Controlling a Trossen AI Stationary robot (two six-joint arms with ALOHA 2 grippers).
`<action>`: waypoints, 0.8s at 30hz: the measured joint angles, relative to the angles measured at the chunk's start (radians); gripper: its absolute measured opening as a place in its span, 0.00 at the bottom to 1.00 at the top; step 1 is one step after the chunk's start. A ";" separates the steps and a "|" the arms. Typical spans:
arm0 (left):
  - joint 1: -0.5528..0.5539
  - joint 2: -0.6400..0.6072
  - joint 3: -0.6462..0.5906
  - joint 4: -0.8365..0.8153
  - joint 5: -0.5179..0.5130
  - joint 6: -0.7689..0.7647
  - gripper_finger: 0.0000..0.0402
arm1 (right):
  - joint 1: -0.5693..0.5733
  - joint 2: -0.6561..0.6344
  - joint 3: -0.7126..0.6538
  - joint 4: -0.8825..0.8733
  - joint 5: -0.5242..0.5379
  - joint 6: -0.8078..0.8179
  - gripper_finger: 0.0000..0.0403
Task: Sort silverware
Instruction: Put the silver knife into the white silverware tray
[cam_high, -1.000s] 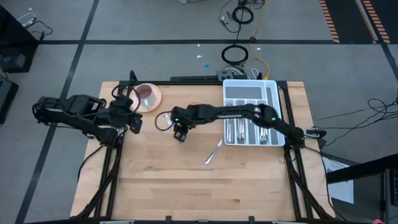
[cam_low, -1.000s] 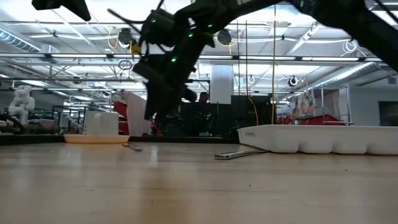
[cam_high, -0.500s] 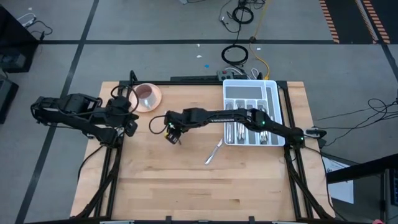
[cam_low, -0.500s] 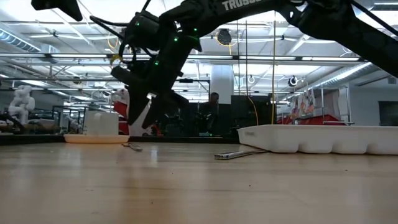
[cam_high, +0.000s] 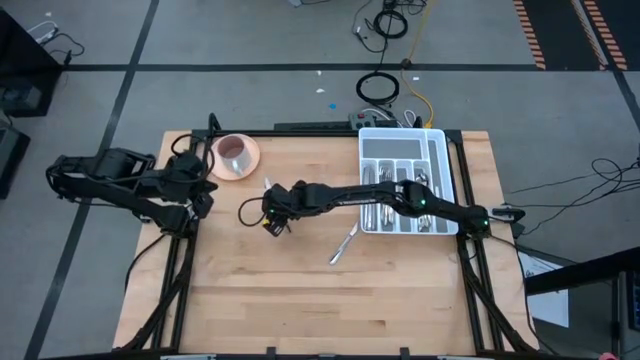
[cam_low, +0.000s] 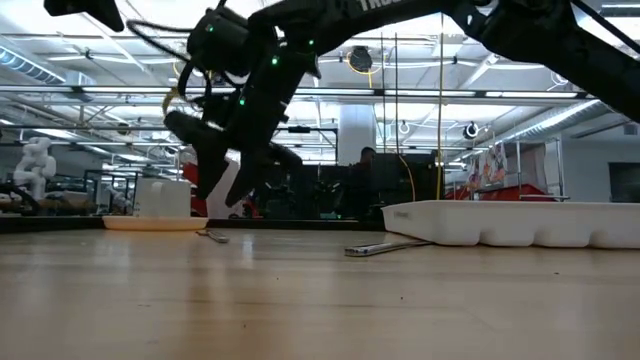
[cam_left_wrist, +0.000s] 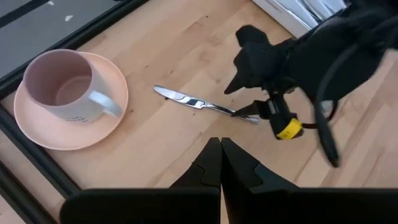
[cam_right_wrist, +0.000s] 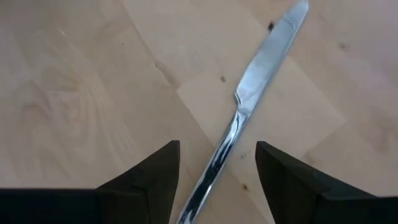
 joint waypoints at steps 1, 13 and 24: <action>0.000 -0.002 0.000 0.000 0.000 0.000 0.00 | 0.000 0.003 0.000 0.000 -0.005 0.006 0.50; 0.000 -0.006 0.000 -0.003 0.000 0.026 0.00 | 0.006 0.070 -0.001 -0.108 -0.079 0.103 0.46; 0.000 -0.011 0.000 -0.021 -0.003 0.078 0.00 | 0.002 0.082 0.001 -0.299 -0.171 0.104 0.04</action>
